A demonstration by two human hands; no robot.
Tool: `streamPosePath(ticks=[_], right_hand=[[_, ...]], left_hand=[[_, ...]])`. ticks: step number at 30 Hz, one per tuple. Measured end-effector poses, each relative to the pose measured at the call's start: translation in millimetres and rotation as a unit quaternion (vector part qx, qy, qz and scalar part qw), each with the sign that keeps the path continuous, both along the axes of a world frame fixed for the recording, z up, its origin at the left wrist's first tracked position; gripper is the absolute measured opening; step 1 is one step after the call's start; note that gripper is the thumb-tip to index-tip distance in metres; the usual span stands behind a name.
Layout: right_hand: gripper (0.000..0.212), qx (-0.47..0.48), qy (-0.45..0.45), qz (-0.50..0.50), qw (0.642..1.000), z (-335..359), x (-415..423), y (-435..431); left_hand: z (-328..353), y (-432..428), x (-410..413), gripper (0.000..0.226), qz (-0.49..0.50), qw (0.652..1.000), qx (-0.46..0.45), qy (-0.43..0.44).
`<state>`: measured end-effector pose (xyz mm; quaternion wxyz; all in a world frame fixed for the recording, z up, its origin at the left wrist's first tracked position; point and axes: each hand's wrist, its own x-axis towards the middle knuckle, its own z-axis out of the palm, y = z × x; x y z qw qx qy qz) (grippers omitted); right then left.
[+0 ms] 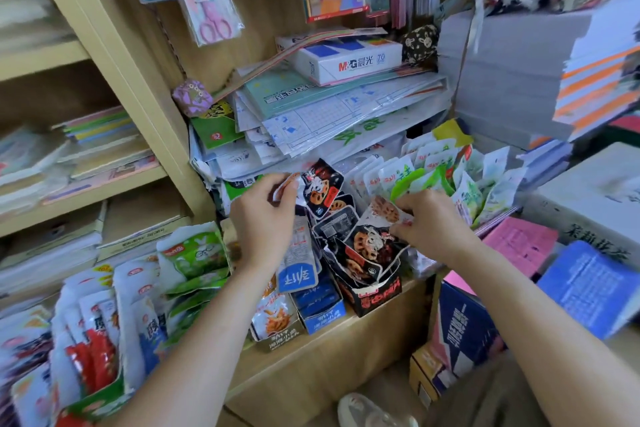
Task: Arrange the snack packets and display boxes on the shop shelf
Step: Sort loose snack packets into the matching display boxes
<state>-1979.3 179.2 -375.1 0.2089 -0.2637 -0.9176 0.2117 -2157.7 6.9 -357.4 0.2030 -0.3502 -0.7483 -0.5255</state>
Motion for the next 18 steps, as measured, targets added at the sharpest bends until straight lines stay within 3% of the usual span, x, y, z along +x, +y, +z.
streamPosePath(ticks=[5,8,11,13,15,18], right_hand=[[0.004,-0.035,0.127,-0.042,0.99,5,7,1],[0.027,-0.031,0.155,-0.069,0.985,3,3,1],[0.035,-0.089,0.205,-0.058,0.973,7,-6,-8],[0.033,-0.081,0.228,-0.026,0.97,8,-17,-14],[0.037,-0.083,0.211,0.018,0.974,6,-28,-16],[0.04,-0.079,0.083,0.097,0.989,-3,-42,-17]], left_hand=[[-4,32,-9,0.012,-0.05,0.978,-0.201,0.023],[-3,41,-17,0.015,-0.05,0.959,-0.28,-0.014],[7,42,-28,0.013,-0.043,0.942,-0.329,-0.043],[10,39,-31,0.015,-0.009,0.946,-0.323,-0.019],[11,35,-30,0.018,0.011,0.968,-0.252,-0.003],[7,29,-29,0.01,-0.011,0.986,-0.167,0.009]])
